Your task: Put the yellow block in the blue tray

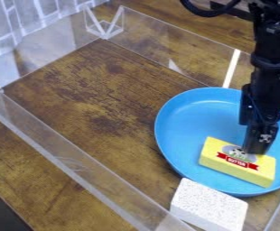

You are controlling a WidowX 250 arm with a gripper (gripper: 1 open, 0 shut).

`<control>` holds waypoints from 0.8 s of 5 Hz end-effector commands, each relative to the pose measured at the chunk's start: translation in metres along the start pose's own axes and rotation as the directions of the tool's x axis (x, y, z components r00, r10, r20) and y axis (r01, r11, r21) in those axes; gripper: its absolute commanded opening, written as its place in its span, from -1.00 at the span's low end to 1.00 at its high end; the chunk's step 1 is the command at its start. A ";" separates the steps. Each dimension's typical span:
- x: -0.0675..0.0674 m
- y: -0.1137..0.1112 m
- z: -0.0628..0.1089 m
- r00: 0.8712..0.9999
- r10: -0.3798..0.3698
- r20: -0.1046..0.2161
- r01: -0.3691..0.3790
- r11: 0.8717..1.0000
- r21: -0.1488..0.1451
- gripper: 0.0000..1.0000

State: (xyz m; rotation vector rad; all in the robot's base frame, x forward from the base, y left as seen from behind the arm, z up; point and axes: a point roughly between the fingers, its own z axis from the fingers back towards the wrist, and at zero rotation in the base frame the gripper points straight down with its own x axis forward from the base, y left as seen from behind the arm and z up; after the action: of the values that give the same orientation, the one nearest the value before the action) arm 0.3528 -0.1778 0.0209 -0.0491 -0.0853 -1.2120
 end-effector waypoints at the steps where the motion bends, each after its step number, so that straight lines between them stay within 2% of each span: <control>1: -0.027 0.001 -0.054 0.997 0.004 -0.080 -0.010 0.997 -0.076 1.00; 2: -0.037 0.000 -0.040 0.996 0.006 -0.093 -0.014 0.996 -0.085 -1.00; 3: -0.036 -0.001 -0.029 0.995 0.005 -0.095 -0.014 0.996 -0.091 1.00; 4: -0.035 -0.002 -0.018 0.995 0.005 -0.096 -0.014 0.995 -0.096 1.00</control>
State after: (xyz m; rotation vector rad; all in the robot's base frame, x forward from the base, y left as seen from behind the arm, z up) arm 0.3537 -0.1639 0.0127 -0.0563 -0.0245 -1.2328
